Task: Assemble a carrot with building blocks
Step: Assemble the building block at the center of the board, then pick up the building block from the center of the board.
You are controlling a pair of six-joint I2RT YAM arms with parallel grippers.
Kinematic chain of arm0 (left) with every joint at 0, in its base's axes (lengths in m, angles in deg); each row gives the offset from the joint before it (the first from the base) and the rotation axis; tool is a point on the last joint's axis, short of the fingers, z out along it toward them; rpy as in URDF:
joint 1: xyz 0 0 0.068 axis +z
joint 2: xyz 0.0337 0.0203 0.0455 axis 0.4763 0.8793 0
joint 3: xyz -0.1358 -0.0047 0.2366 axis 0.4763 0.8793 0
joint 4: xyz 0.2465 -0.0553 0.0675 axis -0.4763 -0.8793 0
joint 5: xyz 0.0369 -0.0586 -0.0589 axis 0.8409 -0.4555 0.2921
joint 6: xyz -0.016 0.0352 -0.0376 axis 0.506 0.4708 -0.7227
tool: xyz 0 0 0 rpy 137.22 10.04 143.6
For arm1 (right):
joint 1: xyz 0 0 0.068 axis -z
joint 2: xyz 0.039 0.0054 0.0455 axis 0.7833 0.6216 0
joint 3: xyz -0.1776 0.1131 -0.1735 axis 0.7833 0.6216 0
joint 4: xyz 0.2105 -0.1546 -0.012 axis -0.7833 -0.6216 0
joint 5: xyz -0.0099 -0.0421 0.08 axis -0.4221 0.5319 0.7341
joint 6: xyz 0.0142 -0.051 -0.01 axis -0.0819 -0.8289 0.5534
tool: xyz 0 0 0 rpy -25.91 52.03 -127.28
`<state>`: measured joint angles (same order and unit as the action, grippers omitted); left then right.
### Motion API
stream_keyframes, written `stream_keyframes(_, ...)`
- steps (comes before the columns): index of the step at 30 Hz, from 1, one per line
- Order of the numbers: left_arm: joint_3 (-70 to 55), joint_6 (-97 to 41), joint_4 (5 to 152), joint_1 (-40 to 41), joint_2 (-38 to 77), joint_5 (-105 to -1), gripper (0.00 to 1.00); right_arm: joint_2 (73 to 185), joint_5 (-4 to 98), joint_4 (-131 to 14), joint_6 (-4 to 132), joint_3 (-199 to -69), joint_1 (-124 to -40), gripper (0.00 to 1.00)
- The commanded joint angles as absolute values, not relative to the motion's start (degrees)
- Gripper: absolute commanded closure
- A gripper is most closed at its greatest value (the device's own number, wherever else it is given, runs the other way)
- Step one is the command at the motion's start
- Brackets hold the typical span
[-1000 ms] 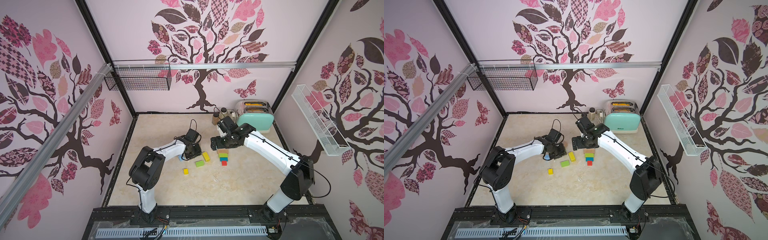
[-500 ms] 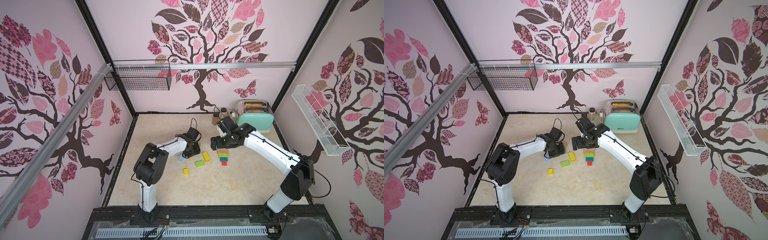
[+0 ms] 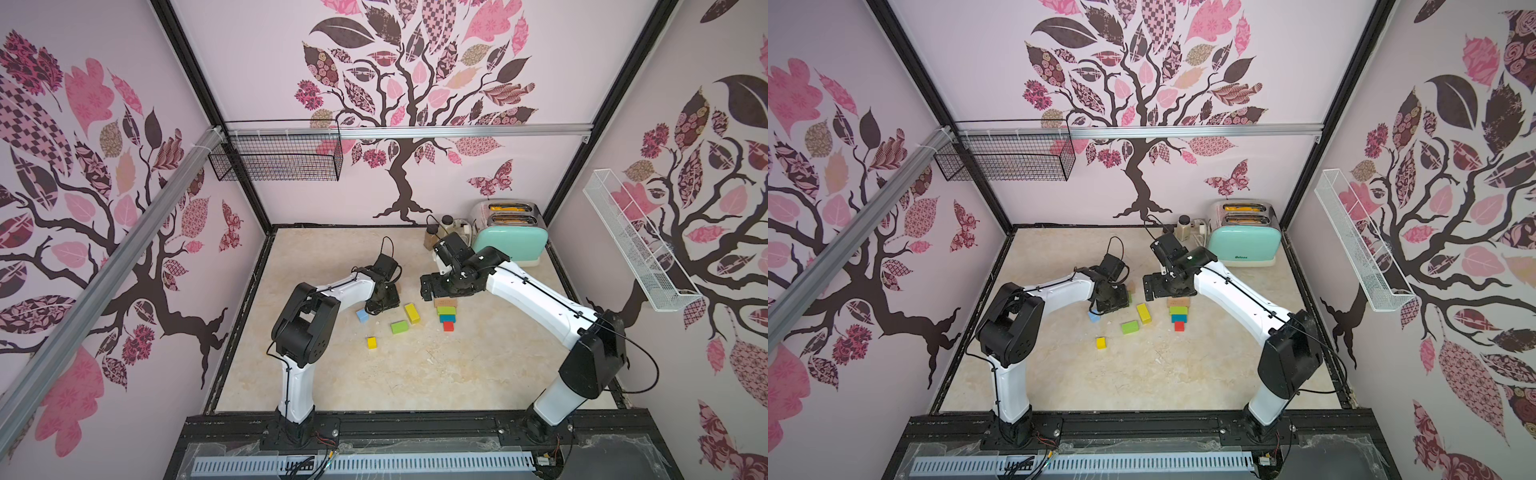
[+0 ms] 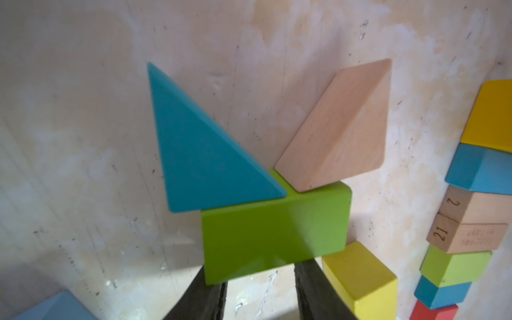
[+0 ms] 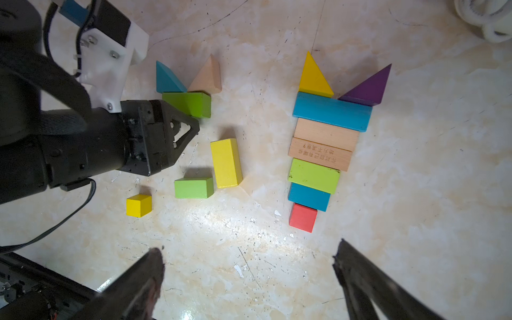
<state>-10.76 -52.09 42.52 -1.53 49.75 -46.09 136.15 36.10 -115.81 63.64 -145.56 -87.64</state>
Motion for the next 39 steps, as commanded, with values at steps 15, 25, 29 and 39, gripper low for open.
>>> stream_keyframes(15, -4.39, -51.05, 41.08, -0.10, 33.19, -45.43, 0.30, 145.21, 43.02, -112.16, 60.51, -148.70, -89.44, 0.21)
stream_keyframes(25, 3.96, -53.87, 40.34, 1.90, 19.52, -46.79, 0.26, 156.70, 38.09, -111.07, 59.75, -153.94, -91.75, 0.20)
stream_keyframes(29, 7.37, -55.12, 41.48, 2.73, 17.56, -49.32, 0.27, 159.81, 37.05, -111.02, 59.66, -154.35, -92.49, 0.25)
stream_keyframes(39, 10.24, -55.39, 41.96, 3.92, 14.07, -49.79, 0.27, 163.22, 35.82, -109.88, 59.76, -154.64, -92.77, 0.44)
